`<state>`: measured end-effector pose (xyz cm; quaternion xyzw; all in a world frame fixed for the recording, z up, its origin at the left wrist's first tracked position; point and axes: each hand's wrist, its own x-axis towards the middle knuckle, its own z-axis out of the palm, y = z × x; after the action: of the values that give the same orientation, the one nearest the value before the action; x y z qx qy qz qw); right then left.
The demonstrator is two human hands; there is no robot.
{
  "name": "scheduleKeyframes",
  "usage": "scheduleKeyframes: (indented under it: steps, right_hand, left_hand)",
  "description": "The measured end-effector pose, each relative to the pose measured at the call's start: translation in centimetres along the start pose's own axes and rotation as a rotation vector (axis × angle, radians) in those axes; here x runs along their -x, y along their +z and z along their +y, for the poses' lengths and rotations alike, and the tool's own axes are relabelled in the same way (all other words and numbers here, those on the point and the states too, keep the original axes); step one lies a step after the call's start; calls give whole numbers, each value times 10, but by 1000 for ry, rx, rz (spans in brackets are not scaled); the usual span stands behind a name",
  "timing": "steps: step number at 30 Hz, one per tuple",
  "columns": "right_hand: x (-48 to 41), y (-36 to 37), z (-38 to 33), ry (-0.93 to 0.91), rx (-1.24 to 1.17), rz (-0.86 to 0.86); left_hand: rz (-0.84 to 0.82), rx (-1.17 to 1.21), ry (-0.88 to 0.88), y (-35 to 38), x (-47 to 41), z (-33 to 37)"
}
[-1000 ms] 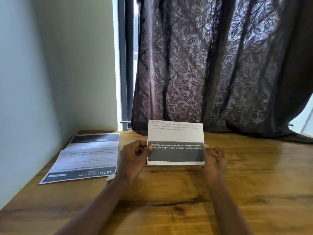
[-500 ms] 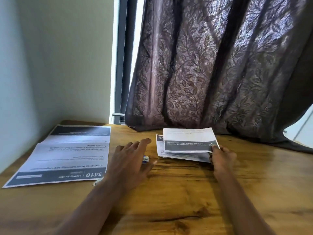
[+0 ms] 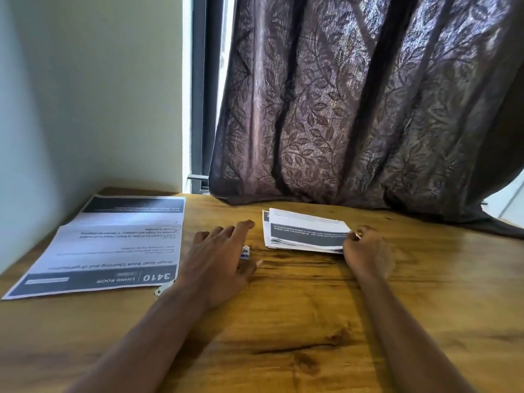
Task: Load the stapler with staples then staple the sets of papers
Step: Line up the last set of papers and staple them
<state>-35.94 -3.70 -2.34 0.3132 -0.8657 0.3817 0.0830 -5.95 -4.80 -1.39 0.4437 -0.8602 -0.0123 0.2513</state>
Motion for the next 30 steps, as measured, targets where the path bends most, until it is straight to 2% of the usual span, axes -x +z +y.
scheduleKeyframes:
  steps: [3,7,12,15,19,21,24,27,30]
  right_hand:
    - [-2,7,4,-79,36,-33]
    - [-4,11,7,-90,57,-75]
    - [7,2,0,-120,94,-21]
    - [35,-4,-18,-267,-54,-52]
    - [94,-4,-45,-475,-268,-263]
    - [118,-6,-55,-607,-261,-371]
    - [138,-11,-64,-811,-154,-443]
    - [146,-10,-69,-929,-56,-483]
    - [146,-9,-75,-962,-25,-508]
  left_hand:
    - [4,5,2,0,2,0]
    - [2,10,0,0,4,0]
    - [-1,-10,0,-1,3,0]
    - [23,-5,-12,-3,2,1]
    - [112,16,-52,-20,7,-3]
    - [192,-4,-71,-33,14,-13]
    - [253,-46,-136,-51,27,-42]
    - [132,-52,-236,-64,41,-82]
    - [-136,-106,-203,-64,45,-113]
